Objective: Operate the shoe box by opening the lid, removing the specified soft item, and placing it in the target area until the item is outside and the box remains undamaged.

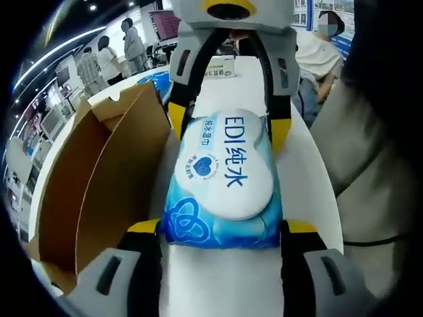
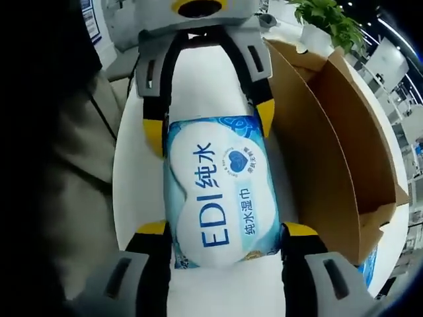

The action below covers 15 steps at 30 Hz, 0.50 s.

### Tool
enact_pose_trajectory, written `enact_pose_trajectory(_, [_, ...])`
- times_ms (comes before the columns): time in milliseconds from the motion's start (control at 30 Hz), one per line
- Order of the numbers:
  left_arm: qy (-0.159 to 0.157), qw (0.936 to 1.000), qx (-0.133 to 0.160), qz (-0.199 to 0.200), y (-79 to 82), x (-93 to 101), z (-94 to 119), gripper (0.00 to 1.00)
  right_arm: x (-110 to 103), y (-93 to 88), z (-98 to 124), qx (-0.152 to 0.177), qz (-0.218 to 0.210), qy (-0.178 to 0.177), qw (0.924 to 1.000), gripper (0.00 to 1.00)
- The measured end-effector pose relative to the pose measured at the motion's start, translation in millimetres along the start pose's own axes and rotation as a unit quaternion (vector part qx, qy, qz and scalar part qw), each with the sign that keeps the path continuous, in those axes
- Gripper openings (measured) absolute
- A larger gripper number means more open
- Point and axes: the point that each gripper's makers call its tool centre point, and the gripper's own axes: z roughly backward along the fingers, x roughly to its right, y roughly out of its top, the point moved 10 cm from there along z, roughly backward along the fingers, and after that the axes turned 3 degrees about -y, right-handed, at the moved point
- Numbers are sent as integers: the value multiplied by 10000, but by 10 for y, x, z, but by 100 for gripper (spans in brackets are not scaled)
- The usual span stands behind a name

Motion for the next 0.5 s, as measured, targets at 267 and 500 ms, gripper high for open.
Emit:
enact_pose_trajectory(267, [149, 9988, 246, 385, -90, 80, 190, 77, -34, 153, 100, 115, 90, -30, 9999, 70])
enact_pose_trajectory(500, [538, 9947, 535, 698, -159, 187, 441, 78, -35, 270, 140, 215, 111, -74, 9997, 72])
